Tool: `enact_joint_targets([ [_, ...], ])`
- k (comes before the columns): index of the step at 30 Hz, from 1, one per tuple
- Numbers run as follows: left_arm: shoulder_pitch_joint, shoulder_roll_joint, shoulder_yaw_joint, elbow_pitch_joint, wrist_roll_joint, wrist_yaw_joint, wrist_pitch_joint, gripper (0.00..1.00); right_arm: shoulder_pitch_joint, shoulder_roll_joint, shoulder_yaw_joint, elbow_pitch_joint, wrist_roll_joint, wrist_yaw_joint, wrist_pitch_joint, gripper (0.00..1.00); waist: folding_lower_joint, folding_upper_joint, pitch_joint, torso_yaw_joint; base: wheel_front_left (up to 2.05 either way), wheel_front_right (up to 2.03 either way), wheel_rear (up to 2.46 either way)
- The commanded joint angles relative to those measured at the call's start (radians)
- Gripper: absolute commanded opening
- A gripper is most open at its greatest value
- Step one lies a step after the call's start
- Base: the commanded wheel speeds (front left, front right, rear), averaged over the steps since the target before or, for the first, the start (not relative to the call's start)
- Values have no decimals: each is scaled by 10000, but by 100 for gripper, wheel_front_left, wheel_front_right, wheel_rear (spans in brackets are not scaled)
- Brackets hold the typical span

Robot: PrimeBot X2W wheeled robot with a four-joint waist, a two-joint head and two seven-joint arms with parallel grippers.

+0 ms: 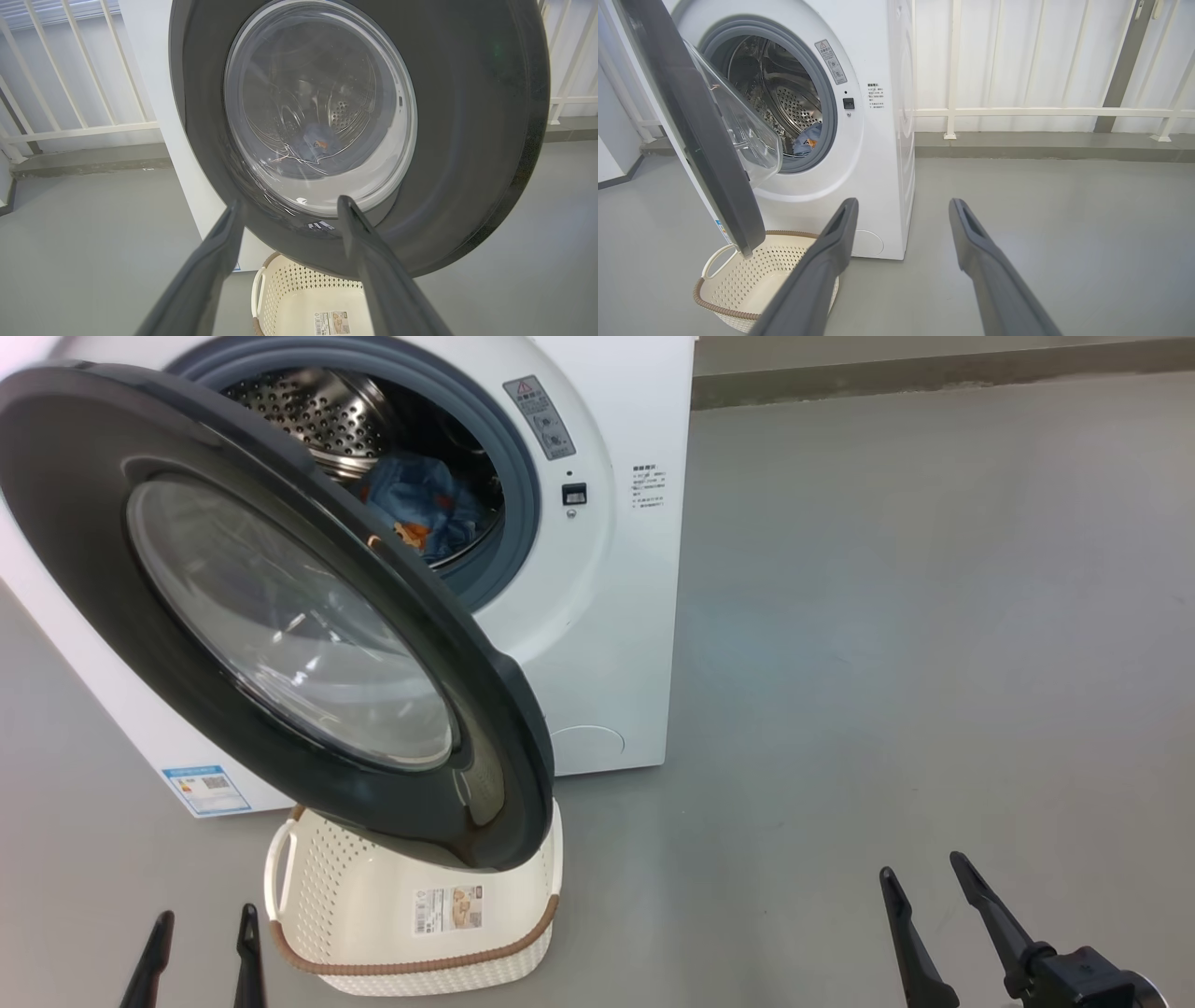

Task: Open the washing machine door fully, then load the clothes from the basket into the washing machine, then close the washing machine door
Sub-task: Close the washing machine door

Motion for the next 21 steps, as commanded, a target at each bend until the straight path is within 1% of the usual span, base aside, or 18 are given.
enact_joint_targets([
  [1, -223, 131, 337, -197, 84, 85, -130, 100, -155, -51, 234, -229, -106, 62, -118, 100, 0, 0, -12, 8, 0, 0, 0],
  [20, -126, 1, 301, -128, 54, 201, -187, 100, -176, -43, 144, -237, -189, 62, -118, 100, 0, 0, -5, -20, 0, 0, 0],
  [21, -128, -2, 299, -126, 54, 210, -188, 100, -182, -42, 137, -238, -185, 62, -118, 92, 0, 0, 0, -18, 0, 0, 0],
])
